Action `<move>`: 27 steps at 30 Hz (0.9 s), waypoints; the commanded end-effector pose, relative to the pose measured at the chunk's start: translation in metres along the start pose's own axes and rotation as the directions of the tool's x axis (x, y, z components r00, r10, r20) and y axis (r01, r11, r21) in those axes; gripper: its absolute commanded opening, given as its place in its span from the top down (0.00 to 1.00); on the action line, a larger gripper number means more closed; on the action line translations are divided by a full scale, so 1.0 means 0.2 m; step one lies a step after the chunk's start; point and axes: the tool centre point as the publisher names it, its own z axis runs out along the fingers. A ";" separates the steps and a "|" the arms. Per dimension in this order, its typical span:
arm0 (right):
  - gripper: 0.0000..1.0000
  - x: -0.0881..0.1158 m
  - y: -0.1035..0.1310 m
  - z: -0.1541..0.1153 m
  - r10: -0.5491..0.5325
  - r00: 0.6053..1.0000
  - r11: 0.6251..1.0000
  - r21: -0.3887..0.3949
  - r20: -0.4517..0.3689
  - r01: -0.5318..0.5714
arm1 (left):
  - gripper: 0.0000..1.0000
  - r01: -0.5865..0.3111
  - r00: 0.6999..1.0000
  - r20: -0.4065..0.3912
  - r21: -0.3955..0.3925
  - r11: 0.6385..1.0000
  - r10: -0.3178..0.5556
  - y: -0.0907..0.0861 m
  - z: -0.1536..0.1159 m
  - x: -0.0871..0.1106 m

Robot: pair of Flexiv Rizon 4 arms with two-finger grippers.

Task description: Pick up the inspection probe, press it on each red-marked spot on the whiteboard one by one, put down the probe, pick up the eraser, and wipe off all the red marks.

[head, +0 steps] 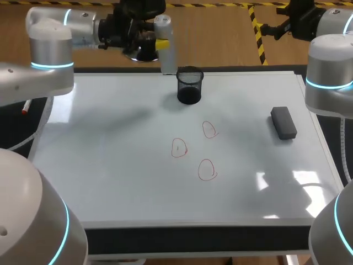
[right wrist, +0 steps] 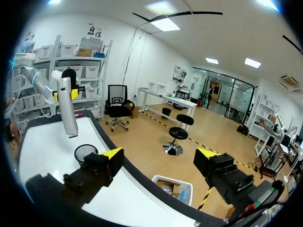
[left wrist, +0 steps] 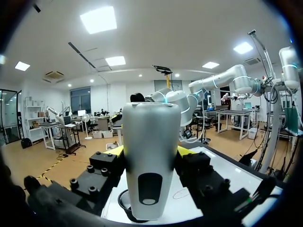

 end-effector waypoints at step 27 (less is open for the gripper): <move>0.00 0.00 0.00 0.00 0.000 1.000 1.000 0.000 0.000 0.000 | 1.00 0.009 1.000 -0.013 0.006 1.000 -0.009 0.01 -0.26 0.38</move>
